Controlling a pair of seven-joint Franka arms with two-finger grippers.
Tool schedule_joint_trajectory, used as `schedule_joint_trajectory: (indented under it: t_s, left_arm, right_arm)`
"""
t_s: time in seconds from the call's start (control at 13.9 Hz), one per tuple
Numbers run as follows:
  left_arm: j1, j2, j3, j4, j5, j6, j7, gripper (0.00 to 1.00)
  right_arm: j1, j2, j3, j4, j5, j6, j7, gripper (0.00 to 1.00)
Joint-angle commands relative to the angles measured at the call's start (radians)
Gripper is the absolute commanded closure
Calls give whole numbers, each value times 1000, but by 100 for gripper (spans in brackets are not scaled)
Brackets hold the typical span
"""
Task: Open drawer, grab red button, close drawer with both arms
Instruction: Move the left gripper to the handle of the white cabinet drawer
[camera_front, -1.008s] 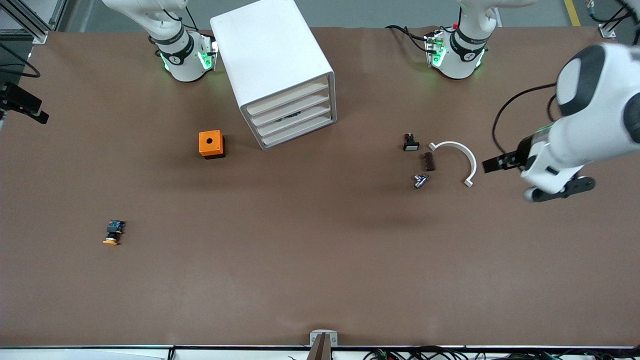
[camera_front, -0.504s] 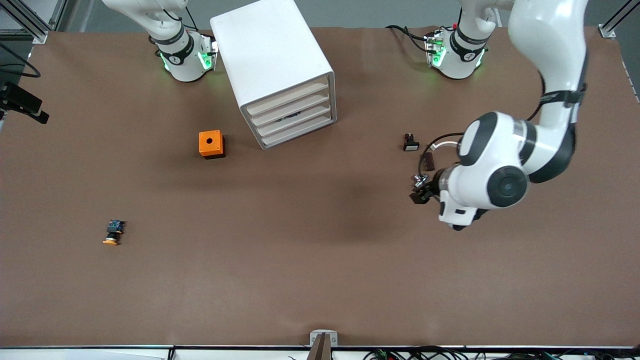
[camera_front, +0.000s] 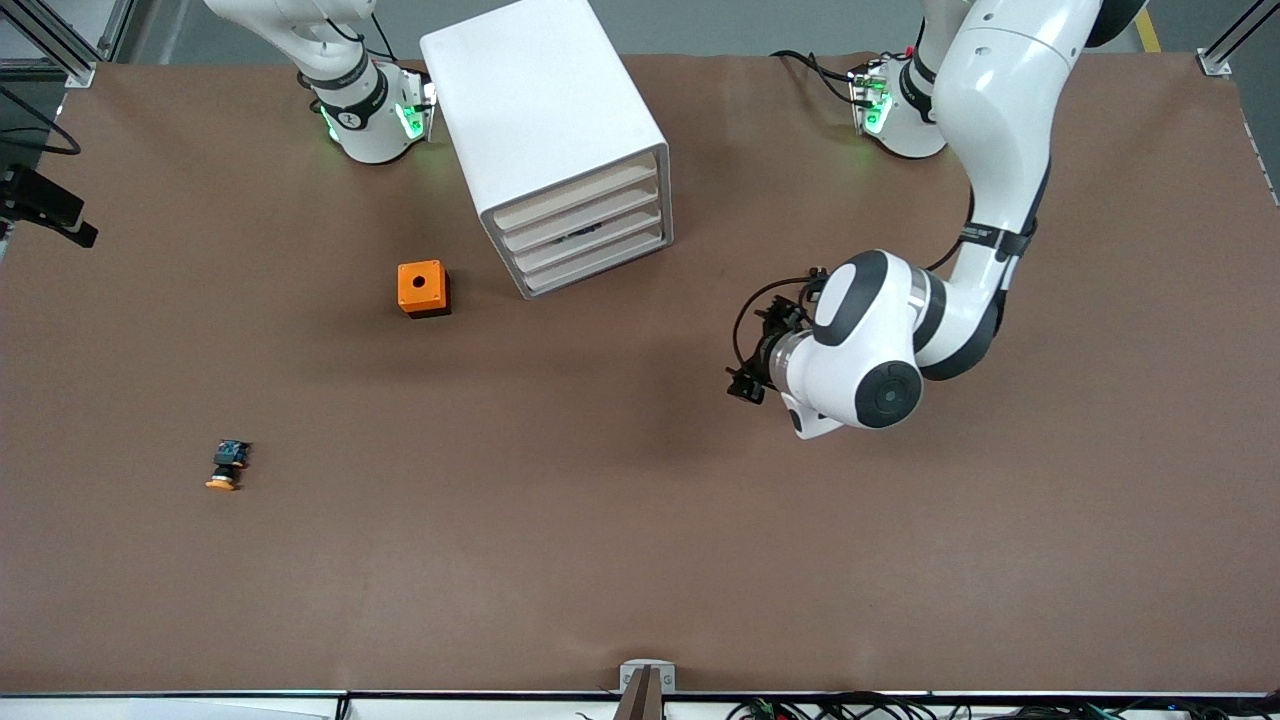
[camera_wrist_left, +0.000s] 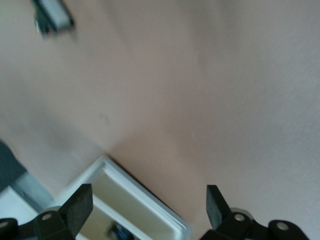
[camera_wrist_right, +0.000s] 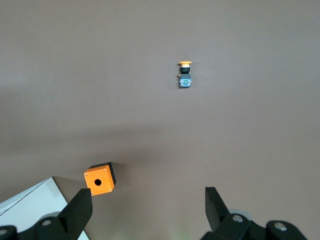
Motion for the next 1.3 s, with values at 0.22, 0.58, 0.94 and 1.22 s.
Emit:
schedule_joint_trajectory:
  t_s: [0.22,0.58,0.94,1.22]
  left_arm:
    - [-86,39,7,19,-189,37,-325,8]
    - [-143,67,7,20,-334,28,-593,33]
    - [-183,88,4,19,-394,-90,-675,33]
    - [-209,136,2,16,-472,-103,-678,33]
  right_arm:
    - [-16,-13,9,15,0,-4,-9,0]
    - [-26,24,9,13,2,-4,-1,0]
    - [-30,134,9,21,-4,32,-24,0]
    - [-32,200,10,32,-32,65,-36,0]
